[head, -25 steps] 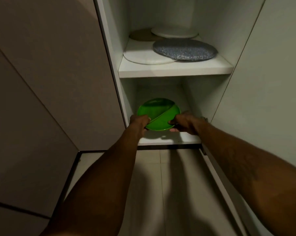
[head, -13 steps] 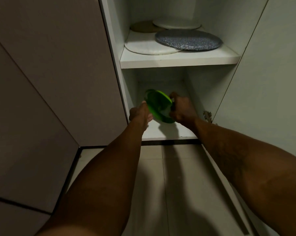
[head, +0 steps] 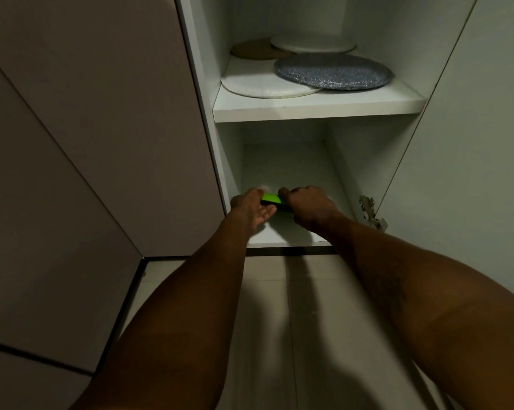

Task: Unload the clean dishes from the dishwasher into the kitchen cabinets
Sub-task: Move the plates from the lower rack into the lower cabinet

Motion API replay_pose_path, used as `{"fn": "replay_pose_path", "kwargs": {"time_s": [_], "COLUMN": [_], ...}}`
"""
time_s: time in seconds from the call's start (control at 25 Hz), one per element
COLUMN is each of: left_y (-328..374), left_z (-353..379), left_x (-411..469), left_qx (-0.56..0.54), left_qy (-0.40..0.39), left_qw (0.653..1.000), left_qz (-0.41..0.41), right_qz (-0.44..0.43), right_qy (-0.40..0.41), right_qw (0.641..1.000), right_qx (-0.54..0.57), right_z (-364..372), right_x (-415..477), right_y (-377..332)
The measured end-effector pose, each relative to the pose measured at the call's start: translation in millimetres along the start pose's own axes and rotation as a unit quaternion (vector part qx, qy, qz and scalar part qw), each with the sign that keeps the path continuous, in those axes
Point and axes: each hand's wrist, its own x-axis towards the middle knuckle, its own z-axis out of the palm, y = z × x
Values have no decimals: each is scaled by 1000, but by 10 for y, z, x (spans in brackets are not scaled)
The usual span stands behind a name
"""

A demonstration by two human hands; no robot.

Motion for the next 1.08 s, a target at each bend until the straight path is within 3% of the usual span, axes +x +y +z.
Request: {"fn": "replay_pose_path", "kwargs": {"time_s": [0.24,0.36,0.52,0.68,0.76,1.08], "left_y": [-119,-157,-239,-309,-370,-444], "left_z": [39,39,7,-53,-97,-126], "left_x": [57,135,224,362,490,707], "left_qx": [41,62,76,86,95,124], "left_qy": [10,21,39,54,67,71], "left_qw": [999,997,995,992,989,984], "left_qz": [-32,-40,-60,-79,-95,-110], "right_qz": [49,147,283,359,372,440], "right_qy": [-43,-84,-137,-162,-137,-91], "right_qw": [997,976,899,761,716,638], "right_qx": [36,139,304,515,574,625], "right_z": [195,282,447,524,634,706], "right_x": [35,101,150,170,207,252], "right_y": [11,30,41,17,7,-42]}}
